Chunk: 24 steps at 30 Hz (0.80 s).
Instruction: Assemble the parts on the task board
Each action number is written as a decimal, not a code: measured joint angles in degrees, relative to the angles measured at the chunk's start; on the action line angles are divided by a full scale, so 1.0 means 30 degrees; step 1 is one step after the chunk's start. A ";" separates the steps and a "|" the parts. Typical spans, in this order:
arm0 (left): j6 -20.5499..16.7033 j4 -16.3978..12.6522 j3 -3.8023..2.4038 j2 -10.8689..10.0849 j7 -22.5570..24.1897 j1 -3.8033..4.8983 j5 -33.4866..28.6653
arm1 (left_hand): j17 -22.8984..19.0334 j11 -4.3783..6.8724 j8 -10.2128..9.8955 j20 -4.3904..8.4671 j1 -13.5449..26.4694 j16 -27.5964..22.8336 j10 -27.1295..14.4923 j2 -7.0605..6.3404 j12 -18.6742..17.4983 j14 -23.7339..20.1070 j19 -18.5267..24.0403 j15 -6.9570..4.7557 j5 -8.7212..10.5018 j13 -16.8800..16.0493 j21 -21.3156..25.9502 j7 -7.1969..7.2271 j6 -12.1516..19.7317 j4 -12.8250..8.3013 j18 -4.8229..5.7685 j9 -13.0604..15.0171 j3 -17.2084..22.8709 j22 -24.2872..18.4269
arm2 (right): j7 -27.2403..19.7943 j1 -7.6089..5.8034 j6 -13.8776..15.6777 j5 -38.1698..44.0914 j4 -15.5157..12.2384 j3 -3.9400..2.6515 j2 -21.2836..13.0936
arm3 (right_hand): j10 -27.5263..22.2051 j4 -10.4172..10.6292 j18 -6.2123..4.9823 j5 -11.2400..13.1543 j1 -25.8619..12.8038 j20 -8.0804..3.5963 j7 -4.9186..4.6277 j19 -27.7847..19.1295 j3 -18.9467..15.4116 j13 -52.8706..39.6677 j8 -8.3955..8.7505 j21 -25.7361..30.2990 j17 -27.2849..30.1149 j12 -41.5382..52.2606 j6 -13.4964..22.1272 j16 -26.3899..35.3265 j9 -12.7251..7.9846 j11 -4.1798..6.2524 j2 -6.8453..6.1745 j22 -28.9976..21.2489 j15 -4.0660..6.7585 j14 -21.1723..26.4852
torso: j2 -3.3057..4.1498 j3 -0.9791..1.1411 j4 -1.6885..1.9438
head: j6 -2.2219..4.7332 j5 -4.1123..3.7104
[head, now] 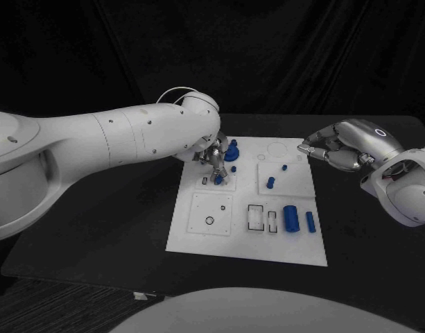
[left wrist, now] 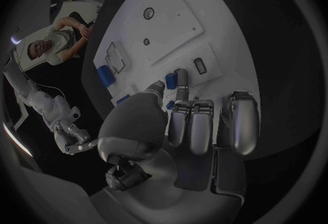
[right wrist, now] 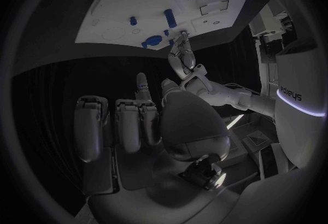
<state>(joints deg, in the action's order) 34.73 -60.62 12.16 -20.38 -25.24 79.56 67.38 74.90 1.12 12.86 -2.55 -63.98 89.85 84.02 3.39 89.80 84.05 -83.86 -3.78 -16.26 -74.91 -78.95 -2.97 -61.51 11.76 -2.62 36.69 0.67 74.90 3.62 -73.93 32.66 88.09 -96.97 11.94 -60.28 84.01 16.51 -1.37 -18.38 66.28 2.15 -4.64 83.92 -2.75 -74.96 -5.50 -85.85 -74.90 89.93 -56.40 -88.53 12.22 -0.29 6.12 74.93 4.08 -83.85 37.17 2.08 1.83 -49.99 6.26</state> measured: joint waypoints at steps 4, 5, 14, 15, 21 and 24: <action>0.0016 0.0014 0.0000 -0.0005 0.0008 -0.0018 0.0001 | 0.0000 0.0000 0.0000 0.0000 -0.0077 0.0000 0.0000 -0.0076 0.0000 -0.0001 0.0000 0.0000 -0.0080 0.0000 0.0000 0.0000 0.0000 -0.0053 0.0000 0.0041 0.0053 0.0000 | 0.0000 0.0000 0.0000 -0.0001 0.0001 0.0000 0.0002 | 0.0001 0.0000 0.0000 0.0000 0.0000 0.0000 0.0000 0.0000 0.0000 0.0000 0.0000 0.0000 0.0000 0.0000 0.0000 0.0000 -0.0001 0.0000 0.0000 -0.0001 0.0000 -0.0001 | 0.0007 0.0000 -0.0002 | 0.0000 0.0013; 0.0020 0.0016 0.0000 -0.0005 0.0009 -0.0024 0.0002 | -0.0001 0.0000 0.0000 0.0000 -0.0077 0.0000 0.0000 -0.0077 0.0000 -0.0001 0.0000 0.0000 -0.0080 0.0000 0.0000 0.0040 -0.0041 -0.0053 0.0000 0.0057 0.0053 0.0000 | 0.0000 0.0000 0.0000 -0.0001 0.0002 0.0000 0.0011 | 0.0000 0.0000 0.0000 0.0000 0.0000 0.0000 0.0000 0.0000 0.0000 0.0000 0.0000 0.0000 0.0000 0.0000 0.0000 0.0000 0.0000 0.0000 0.0000 -0.0001 0.0000 0.0000 | 0.0007 0.0000 -0.0002 | 0.0000 0.0040; 0.0087 0.0030 0.0000 0.0030 0.0007 -0.0069 0.0003 | -0.0001 0.0000 0.0000 -0.0001 -0.0330 0.0000 0.0000 -0.0170 0.0000 0.0000 0.0000 -0.0001 -0.0573 0.0000 0.0000 0.0173 -0.0175 -0.0367 0.0000 0.0362 0.0473 0.0000 | -0.0005 0.0000 0.0000 -0.0002 0.0048 0.0000 0.0093 | 0.0000 0.0000 -0.0002 0.0001 -0.0001 0.0000 0.0000 0.0000 0.0000 0.0000 0.0000 0.0000 0.0000 0.0000 0.0000 0.0000 0.0000 0.0000 0.0000 -0.0003 0.0000 0.0000 | 0.0007 -0.0002 0.0007 | 0.0000 0.0084; 0.0099 0.0040 0.0000 0.0029 0.0004 -0.0077 0.0003 | 0.0000 0.0000 0.0000 -0.0001 -0.0330 0.0000 0.0000 -0.0171 -0.0001 0.0000 -0.0001 0.0000 -0.0594 0.0000 0.0000 0.0173 -0.0175 -0.0376 0.0001 0.0386 0.0483 0.0000 | -0.0006 0.0000 0.0000 -0.0002 0.0050 0.0000 0.0096 | 0.0000 0.0000 -0.0001 0.0001 -0.0001 0.0000 0.0000 0.0000 0.0000 0.0000 0.0000 0.0000 0.0001 0.0000 0.0000 0.0000 0.0000 0.0000 0.0000 -0.0003 0.0000 0.0000 | 0.0007 -0.0002 0.0007 | 0.0000 0.0084; 0.0132 0.0070 0.0000 0.0011 -0.0002 -0.0107 0.0003 | 0.0000 0.0133 0.0000 0.0067 -0.0435 0.0000 0.0008 -0.0282 0.0000 -0.0008 0.0067 -0.0008 -0.1042 0.0000 0.0072 0.0239 -0.0241 -0.0663 0.0003 0.0629 0.0874 0.0000 | -0.0006 0.0000 0.0000 -0.0002 0.0065 0.0000 0.0108 | 0.0000 0.0000 0.0000 0.0001 -0.0002 -0.0001 0.0000 0.0000 0.0000 0.0000 0.0000 0.0000 0.0000 0.0000 0.0000 0.0000 0.0000 0.0000 0.0000 -0.0004 0.0000 0.0000 | 0.0015 -0.0005 0.0007 | 0.0000 0.0079; 0.0133 0.0074 0.0000 0.0004 0.0001 -0.0119 0.0003 | -0.0001 0.0133 0.0000 0.0067 -0.0434 0.0000 0.0007 -0.0281 0.0000 -0.0064 0.0068 -0.0076 -0.1262 0.0000 0.0071 0.0241 -0.0243 -0.0790 0.0002 0.0787 0.1110 0.0000 | -0.0007 0.0001 0.0000 -0.0003 0.0074 0.0000 0.0129 | 0.0000 0.0000 0.0000 0.0001 -0.0002 0.0000 0.0000 0.0000 0.0000 0.0000 0.0000 0.0000 0.0000 0.0000 0.0000 0.0000 0.0000 0.0000 0.0000 -0.0004 0.0000 0.0000 | 0.0018 -0.0007 0.0007 | 0.0000 0.0075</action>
<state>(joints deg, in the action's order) 35.13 -60.40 12.16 -20.37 -25.24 79.20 67.39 74.90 1.52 12.86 -2.35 -65.28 89.85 84.04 2.55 89.80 83.86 -83.66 -4.01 -20.04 -74.91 -78.73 -2.24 -62.24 9.39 -2.61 39.05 4.00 74.90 3.60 -73.92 32.66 88.08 -96.75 11.94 -59.89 84.01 16.51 -1.37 -18.38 66.28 2.15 -4.64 83.92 -2.75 -74.96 -5.50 -85.85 -74.90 89.93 -56.40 -88.53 12.22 -0.29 6.12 74.91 4.09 -83.85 37.22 2.06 1.85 -49.99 6.48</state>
